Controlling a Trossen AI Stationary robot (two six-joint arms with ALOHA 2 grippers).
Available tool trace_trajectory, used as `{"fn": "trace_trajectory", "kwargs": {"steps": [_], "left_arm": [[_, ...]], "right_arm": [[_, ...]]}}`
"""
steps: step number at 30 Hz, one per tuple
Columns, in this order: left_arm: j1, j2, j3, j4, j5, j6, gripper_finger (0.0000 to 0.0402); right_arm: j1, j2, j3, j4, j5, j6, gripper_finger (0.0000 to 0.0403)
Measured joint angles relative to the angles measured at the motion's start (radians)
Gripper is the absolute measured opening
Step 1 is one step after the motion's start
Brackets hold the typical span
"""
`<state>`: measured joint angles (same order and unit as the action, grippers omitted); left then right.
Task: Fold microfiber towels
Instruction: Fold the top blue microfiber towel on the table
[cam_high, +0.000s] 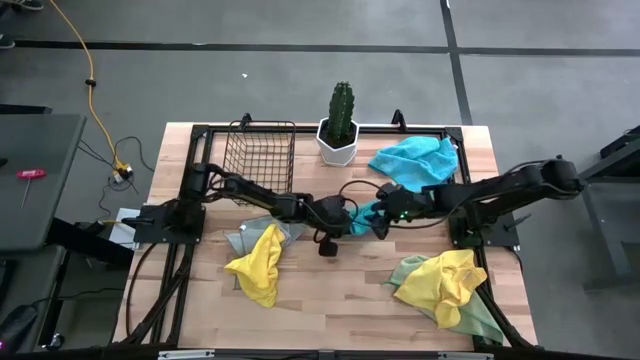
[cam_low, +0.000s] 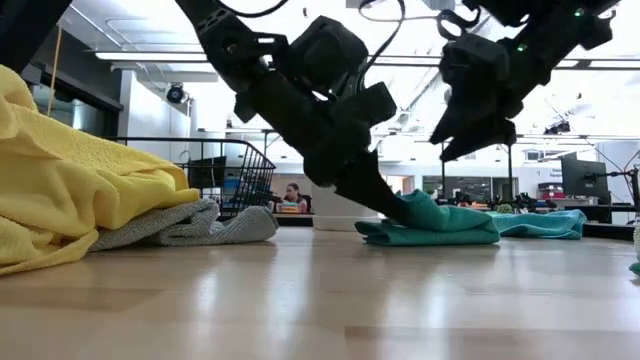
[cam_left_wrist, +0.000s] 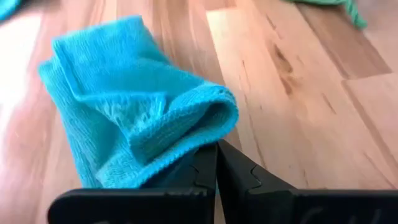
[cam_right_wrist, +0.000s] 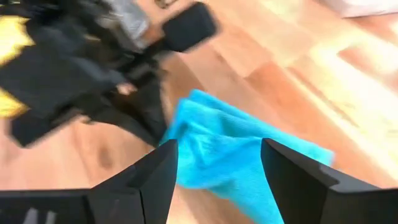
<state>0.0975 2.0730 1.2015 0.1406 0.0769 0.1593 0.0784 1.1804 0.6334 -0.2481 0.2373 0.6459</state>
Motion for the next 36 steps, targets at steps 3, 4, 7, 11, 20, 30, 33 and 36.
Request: {"fn": "trace_trajectory", "kwargs": {"steps": [3,4,7,11,20,30,33,36], "left_arm": [[0.0,-0.032,0.0,-0.04,-0.017,0.01,0.0],[-0.001,-0.042,0.0,-0.051,-0.021,0.01,0.0],[0.0,-0.08,0.001,-0.105,-0.05,0.015,0.0],[-0.004,-0.129,0.002,-0.133,-0.083,0.028,0.0],[-0.011,-0.046,0.002,0.195,-0.049,0.062,0.0],[0.023,0.09,0.002,0.365,-0.102,0.12,0.0],[0.022,0.09,0.002,0.329,-0.163,0.158,0.0],[0.022,0.087,0.002,0.292,-0.201,0.192,0.0]], "right_arm": [[0.0,-0.036,0.0,-0.062,0.041,-0.018,0.0223],[0.0,-0.044,0.0,-0.077,0.046,-0.026,0.0223],[0.0,-0.052,0.0,-0.092,0.048,-0.044,0.0223],[0.0,-0.046,0.0,-0.106,0.048,-0.072,0.0223],[0.0,-0.047,0.0,-0.107,0.148,-0.115,0.0223],[0.0,-0.047,0.0,-0.096,0.223,-0.116,0.0223],[0.0,-0.047,0.0,-0.093,0.24,-0.126,0.0223],[0.001,-0.047,0.0,-0.087,0.241,-0.13,0.0223]]}}
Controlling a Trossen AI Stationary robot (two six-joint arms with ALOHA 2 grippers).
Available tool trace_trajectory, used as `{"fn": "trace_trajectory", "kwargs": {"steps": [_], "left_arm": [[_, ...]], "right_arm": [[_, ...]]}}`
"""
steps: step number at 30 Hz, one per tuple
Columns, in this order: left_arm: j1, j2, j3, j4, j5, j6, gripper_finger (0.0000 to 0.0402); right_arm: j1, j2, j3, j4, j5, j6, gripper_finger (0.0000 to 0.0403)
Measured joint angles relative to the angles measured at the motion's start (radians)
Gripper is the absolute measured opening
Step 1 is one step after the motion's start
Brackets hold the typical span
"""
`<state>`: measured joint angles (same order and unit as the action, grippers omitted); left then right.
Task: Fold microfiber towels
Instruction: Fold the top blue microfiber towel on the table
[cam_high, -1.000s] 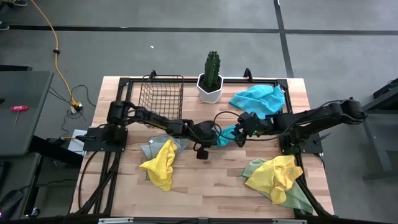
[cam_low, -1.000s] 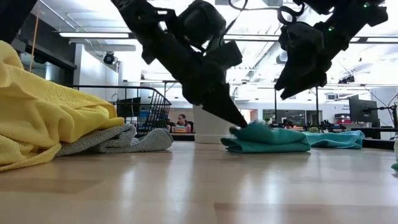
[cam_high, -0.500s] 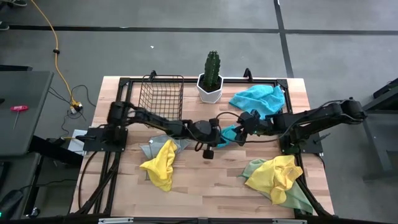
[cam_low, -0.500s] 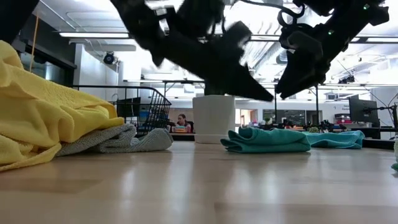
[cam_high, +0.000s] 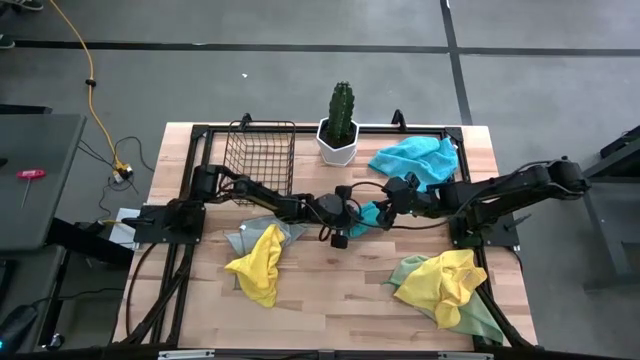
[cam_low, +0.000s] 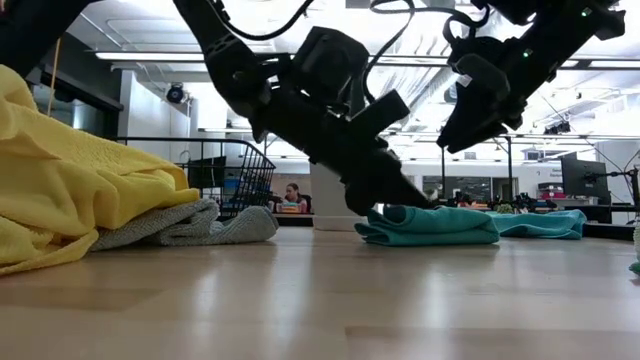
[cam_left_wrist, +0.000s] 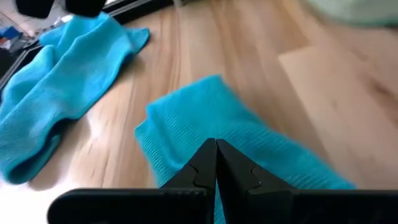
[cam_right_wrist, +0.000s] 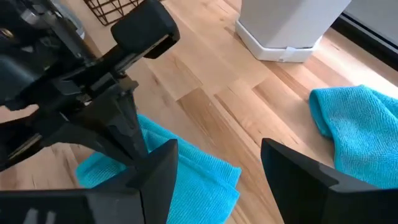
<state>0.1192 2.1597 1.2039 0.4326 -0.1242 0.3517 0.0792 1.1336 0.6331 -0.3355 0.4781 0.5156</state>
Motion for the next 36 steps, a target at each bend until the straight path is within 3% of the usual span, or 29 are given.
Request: {"fn": "trace_trajectory", "kwargs": {"steps": [3,15,17,22,24,36], "left_arm": [[0.0,0.0,0.0,-0.05,-0.019,0.029,0.0],[-0.026,-0.115,0.0,-0.213,-0.399,0.127,0.0],[-0.033,-0.135,0.0,-0.203,-0.366,0.084,0.0],[-0.042,-0.144,0.0,-0.154,-0.024,-0.002,0.0],[-0.044,-0.144,0.0,-0.139,0.056,-0.031,0.0],[-0.027,-0.045,0.0,-0.072,0.088,-0.089,0.0]], "right_arm": [[0.0,0.0,0.0,0.003,0.002,0.0,0.0223],[0.0,0.0,0.0,0.003,0.076,0.0,0.0223],[0.0,0.0,0.0,0.003,0.076,0.0,0.0223],[0.0,0.0,0.0,0.003,0.076,0.003,0.0223],[0.0,0.0,0.0,0.004,0.079,0.004,0.0223],[0.0,0.0,0.0,0.011,0.123,0.035,0.0223]]}}
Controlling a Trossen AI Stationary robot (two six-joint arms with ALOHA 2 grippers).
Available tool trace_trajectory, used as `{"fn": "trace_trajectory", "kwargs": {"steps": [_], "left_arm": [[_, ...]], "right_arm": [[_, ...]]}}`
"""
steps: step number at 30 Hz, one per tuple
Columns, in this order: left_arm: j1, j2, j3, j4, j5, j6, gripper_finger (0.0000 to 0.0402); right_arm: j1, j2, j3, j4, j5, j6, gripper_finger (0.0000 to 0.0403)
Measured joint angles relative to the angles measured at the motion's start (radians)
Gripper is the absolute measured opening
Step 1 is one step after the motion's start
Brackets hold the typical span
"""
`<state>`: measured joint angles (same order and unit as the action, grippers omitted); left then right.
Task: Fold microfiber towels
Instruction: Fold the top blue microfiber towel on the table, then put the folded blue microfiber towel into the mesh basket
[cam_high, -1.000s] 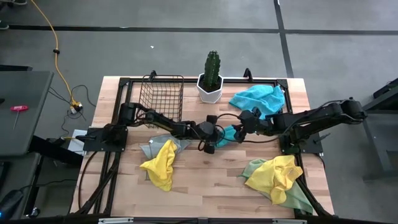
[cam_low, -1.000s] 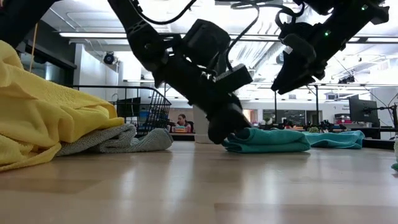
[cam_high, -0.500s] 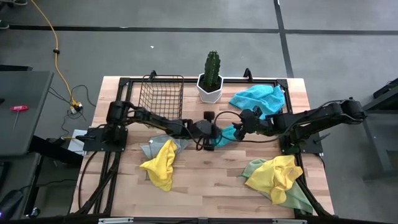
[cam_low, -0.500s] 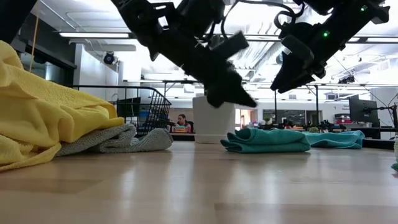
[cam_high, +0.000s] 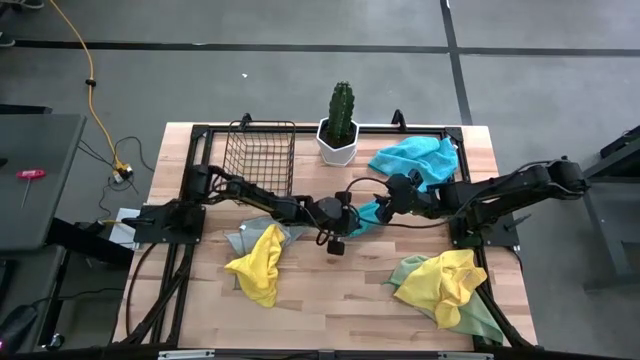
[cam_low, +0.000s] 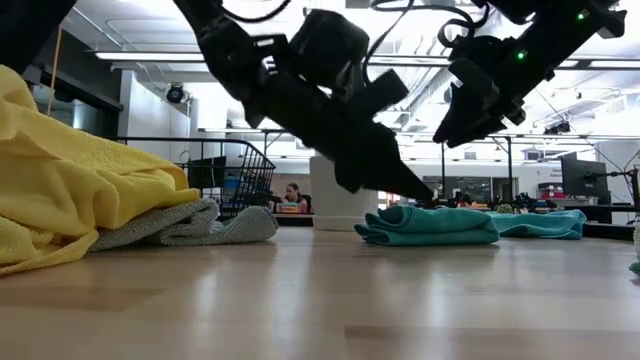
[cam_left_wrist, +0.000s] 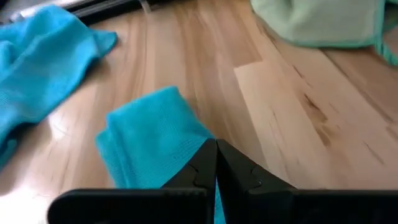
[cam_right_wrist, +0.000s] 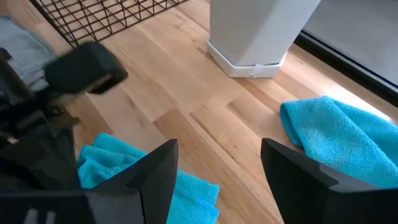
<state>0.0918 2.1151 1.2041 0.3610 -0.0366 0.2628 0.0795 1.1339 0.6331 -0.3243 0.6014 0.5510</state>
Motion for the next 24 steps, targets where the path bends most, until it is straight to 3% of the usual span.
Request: {"fn": "trace_trajectory", "kwargs": {"steps": [5,10,15,24], "left_arm": [[0.001,0.016,0.0,0.032,-0.016,0.007,0.0],[0.003,0.016,0.0,-0.004,-0.123,0.053,0.0],[0.014,0.016,0.0,-0.054,-0.151,0.071,0.0],[0.016,0.013,0.0,-0.097,-0.448,0.152,0.0]], "right_arm": [[0.0,0.0,0.0,-0.007,-0.001,0.002,0.0223],[0.0,0.0,0.0,-0.007,-0.002,0.002,0.0223],[0.0,0.0,0.0,-0.007,-0.003,0.002,0.0223],[0.0,0.0,0.0,-0.008,-0.003,0.002,0.0223]]}}
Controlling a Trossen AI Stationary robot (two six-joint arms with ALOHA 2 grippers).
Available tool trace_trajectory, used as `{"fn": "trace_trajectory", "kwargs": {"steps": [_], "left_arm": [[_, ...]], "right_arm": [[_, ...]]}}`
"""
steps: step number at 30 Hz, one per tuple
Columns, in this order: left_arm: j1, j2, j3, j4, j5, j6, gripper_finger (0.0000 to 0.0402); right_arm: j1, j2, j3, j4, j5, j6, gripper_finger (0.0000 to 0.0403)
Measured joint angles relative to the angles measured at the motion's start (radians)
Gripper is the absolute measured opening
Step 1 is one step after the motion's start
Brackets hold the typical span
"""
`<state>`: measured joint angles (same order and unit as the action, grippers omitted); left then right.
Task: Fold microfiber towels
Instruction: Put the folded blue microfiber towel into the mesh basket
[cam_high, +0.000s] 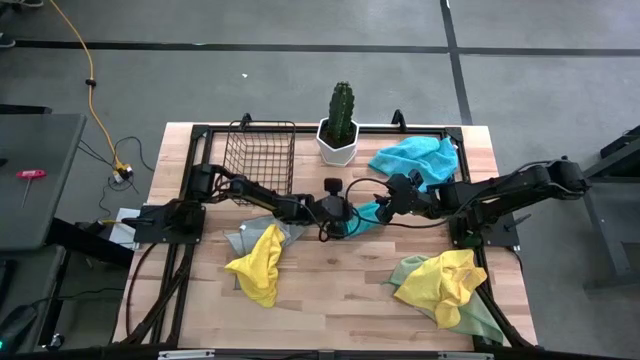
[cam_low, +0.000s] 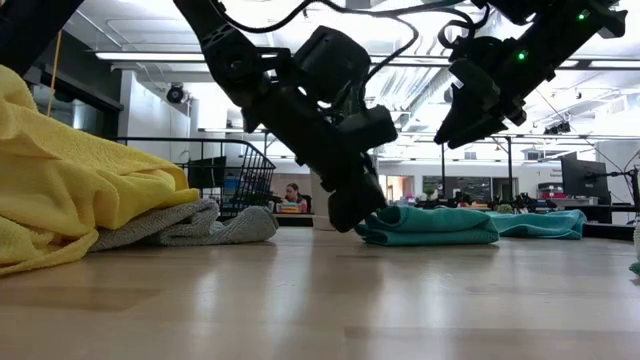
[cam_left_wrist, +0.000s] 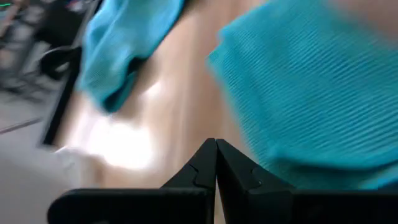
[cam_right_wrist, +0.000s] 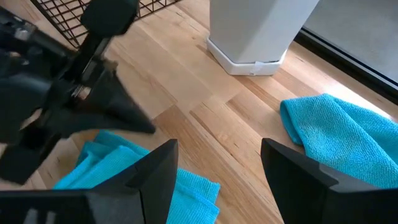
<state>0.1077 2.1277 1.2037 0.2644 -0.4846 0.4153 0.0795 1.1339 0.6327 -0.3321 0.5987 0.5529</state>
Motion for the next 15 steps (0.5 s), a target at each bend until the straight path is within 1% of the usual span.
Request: {"fn": "trace_trajectory", "kwargs": {"steps": [3,5,8,9,11,12,15], "left_arm": [[-0.004,0.0,0.0,-0.029,-0.111,0.037,0.0],[-0.007,-0.011,0.0,-0.059,-0.167,0.052,0.0],[-0.011,-0.047,0.0,-0.104,-0.179,0.042,0.0],[-0.01,-0.064,0.0,-0.124,-0.17,0.033,0.0],[-0.011,-0.104,0.0,-0.161,-0.118,0.003,0.0],[-0.01,-0.128,0.0,-0.177,-0.079,-0.019,0.0],[-0.009,-0.213,0.001,-0.218,0.082,-0.069,0.0]], "right_arm": [[0.0,0.0,0.0,0.0,0.0,-0.001,0.0223],[0.0,0.0,0.0,0.0,0.0,-0.003,0.0223],[0.0,0.0,0.0,0.0,0.0,-0.011,0.0223],[0.0,0.0,0.0,0.001,0.0,-0.023,0.0223],[0.0,0.0,0.0,0.003,-0.015,-0.074,0.0223],[0.0,0.0,0.0,0.003,-0.045,-0.108,0.0223],[0.0,0.0,0.0,0.005,-0.194,-0.207,0.0223]]}}
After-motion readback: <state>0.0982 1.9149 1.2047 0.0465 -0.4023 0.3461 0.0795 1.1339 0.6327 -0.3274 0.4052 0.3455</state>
